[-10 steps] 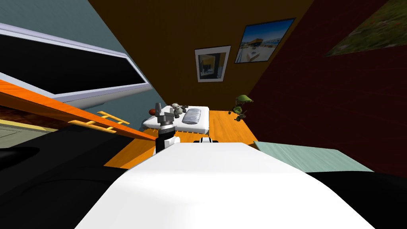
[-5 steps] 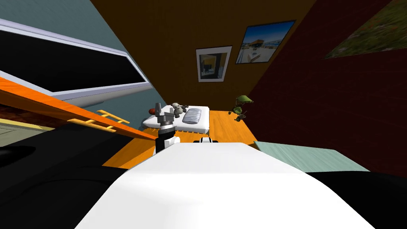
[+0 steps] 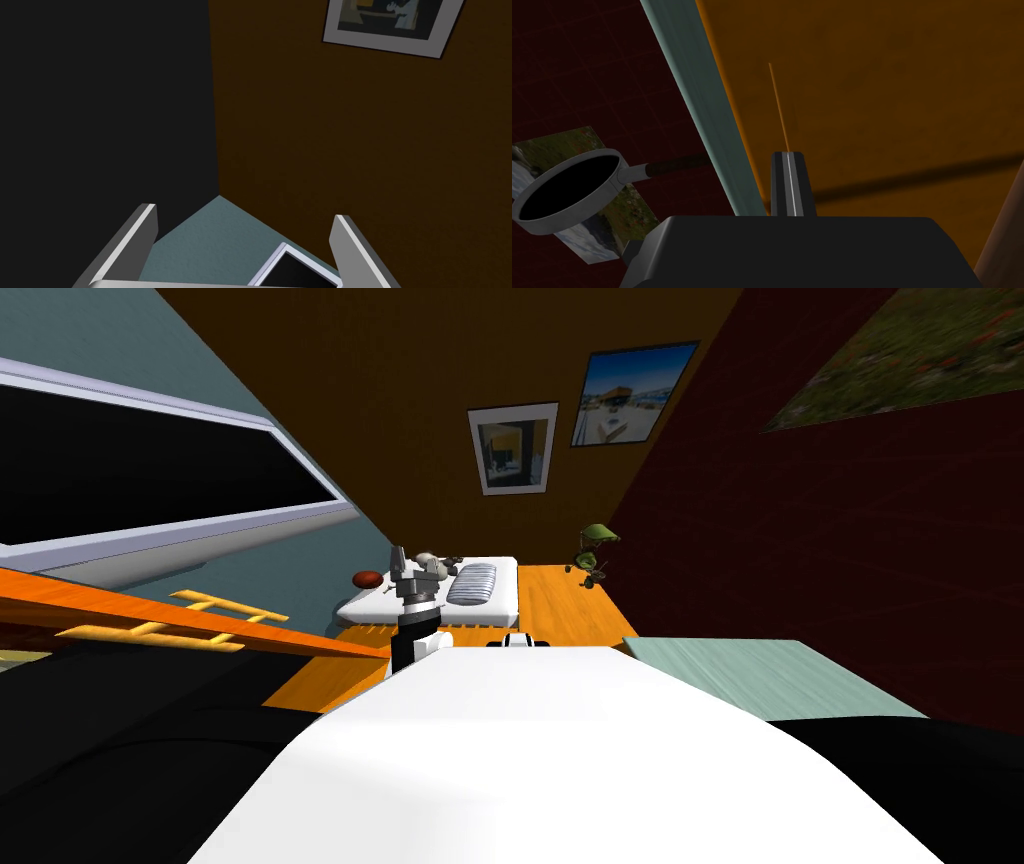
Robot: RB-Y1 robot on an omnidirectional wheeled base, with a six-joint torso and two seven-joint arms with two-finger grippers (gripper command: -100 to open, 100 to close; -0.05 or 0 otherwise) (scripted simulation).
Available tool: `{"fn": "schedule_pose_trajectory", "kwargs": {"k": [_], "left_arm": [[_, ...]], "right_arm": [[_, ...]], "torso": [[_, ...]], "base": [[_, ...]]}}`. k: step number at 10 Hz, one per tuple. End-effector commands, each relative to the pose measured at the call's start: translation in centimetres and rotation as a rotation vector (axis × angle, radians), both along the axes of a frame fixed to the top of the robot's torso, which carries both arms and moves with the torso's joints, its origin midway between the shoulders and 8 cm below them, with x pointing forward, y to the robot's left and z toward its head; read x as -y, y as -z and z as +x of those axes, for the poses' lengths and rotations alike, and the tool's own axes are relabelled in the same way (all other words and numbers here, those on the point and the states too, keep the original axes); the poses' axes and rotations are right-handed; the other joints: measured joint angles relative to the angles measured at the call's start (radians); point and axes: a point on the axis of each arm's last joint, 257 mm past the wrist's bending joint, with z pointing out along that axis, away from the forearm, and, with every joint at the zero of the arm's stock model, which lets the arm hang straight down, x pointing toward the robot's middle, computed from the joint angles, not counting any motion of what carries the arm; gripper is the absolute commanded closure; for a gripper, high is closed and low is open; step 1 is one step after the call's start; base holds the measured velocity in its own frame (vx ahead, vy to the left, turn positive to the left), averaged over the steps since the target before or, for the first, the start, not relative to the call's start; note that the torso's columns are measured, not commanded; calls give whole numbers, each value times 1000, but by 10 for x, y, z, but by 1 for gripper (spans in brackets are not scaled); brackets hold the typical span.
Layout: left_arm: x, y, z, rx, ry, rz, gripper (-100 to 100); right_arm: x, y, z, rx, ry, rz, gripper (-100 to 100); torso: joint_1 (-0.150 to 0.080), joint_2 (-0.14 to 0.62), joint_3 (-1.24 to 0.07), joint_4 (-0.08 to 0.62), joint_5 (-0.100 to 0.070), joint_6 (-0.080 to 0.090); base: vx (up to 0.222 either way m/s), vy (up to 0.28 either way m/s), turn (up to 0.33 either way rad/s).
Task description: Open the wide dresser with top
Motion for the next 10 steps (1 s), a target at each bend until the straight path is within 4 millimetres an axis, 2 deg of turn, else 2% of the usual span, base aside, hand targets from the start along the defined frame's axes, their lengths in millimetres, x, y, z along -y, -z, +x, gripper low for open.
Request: {"fn": "schedule_pose_trajectory", "kwargs": {"k": [1,3,7,8,9,10], "left_arm": [[0,0,0,0,0,0,0],[0,0,0,0,0,0,0],[0,0,0,0,0,0,0],[0,0,0,0,0,0,0],[0,0,0,0,0,0,0],[0,0,0,0,0,0,0]], "right_arm": [[0,-10,-3,9,-1,-27,-100],[-1,-21,-7,17,-1,-52,-100],[3,-20,-12,15,0,-46,-100],[4,-21,-13,15,0,-46,100],[-8,-22,-15,15,-5,-44,100],[-11,-22,-15,15,-6,-44,100]], "torso": [[0,-2,-2,0,0,0],[-1,-4,-3,-1,-1,1],[-6,0,-1,0,-2,1],[0,-1,-1,0,-1,1],[3,-1,-2,-1,2,1],[7,-2,-1,0,-1,2]], "base": [[90,16,-19],[92,12,-15],[29,-55,2],[3,-6,3],[23,72,-9],[28,146,-27]]}}
